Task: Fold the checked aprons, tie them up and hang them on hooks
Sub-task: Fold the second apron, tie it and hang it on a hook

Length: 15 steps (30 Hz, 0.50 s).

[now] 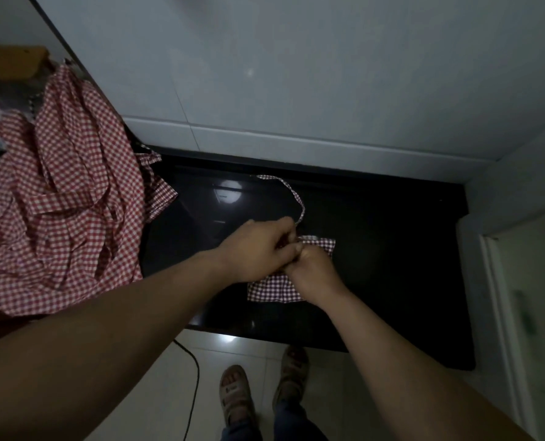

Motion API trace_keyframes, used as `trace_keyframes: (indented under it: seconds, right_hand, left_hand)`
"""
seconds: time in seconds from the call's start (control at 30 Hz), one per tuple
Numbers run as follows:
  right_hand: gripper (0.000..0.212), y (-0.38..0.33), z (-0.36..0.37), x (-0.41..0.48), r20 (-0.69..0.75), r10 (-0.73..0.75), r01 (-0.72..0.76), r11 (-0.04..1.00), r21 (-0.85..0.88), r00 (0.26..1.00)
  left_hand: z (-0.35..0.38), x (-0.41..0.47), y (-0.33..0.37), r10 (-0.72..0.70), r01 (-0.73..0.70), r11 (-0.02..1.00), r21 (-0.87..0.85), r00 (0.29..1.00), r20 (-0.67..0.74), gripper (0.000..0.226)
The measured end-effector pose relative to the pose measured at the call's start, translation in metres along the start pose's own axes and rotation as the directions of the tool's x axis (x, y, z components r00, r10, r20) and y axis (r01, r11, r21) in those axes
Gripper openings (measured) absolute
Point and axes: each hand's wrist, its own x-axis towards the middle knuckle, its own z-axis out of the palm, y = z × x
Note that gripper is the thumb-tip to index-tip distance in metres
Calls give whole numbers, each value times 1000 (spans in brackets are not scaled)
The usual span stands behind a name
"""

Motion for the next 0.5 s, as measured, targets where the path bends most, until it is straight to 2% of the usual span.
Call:
trace_keyframes:
  seconds: [0.1,0.17,0.23,0.33,0.4,0.5]
  right_hand:
    - [18,0,-1,2,-5,-28,29,999,17,1000]
    - [15,-2,-2,2,13,-6,4,996,93,1000]
    - [13,-5,-3,2,29,22,-26,987,156,999]
    - [14,-12,-6,2,39,32,-40,977,210,999]
    - [21,-12,-8,4,54,30,-40,980,197,998]
    - [18,-13,-13,6,59,41,-52,980,192,997]
  left_hand:
    - [0,-20,-15,127,-127,938,323,992,21,29]
    - [6,-30,-16,67,-62,932,356,998,1,21]
    - [19,-39,-14,-117,133,959,249,990,-80,14]
    - [34,-43,-10,-363,352,929,-114,925,-109,17]
    - [38,-36,-11,-404,368,877,-309,913,-59,22]
    - [40,-26,-19,-355,318,884,-344,933,-51,22]
